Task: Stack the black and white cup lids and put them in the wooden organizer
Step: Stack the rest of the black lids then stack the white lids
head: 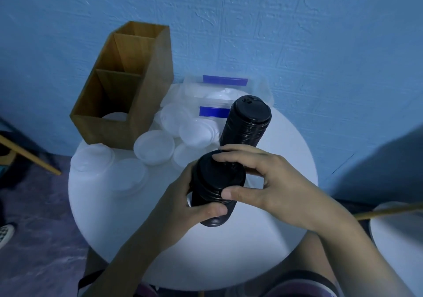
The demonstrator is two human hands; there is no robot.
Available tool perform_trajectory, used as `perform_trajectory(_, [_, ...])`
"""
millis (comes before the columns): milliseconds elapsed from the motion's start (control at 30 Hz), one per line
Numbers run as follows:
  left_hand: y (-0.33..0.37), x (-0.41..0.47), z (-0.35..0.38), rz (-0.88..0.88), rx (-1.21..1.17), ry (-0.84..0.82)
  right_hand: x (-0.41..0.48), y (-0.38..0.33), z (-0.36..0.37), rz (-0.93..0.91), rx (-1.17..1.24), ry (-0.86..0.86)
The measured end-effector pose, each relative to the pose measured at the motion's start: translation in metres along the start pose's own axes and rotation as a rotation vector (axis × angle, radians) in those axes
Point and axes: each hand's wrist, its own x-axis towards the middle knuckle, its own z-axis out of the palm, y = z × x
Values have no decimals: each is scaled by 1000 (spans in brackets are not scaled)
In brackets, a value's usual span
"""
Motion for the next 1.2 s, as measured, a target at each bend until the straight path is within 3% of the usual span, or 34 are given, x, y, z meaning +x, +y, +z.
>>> perform_trajectory(167, [-2, 0, -3, 5, 8, -7, -2, -1, -1, 12, -41, -21])
perform_trajectory(533, [3, -2, -2, 47, -54, 25, -5, 0, 6, 1, 144, 55])
perform_trajectory(900, [4, -3, -4, 34, -22, -4, -5, 1, 5, 10, 104, 24])
perform_trajectory(1200, [5, -5, -7, -8, 27, -57, -3, -3, 0, 16, -79, -52])
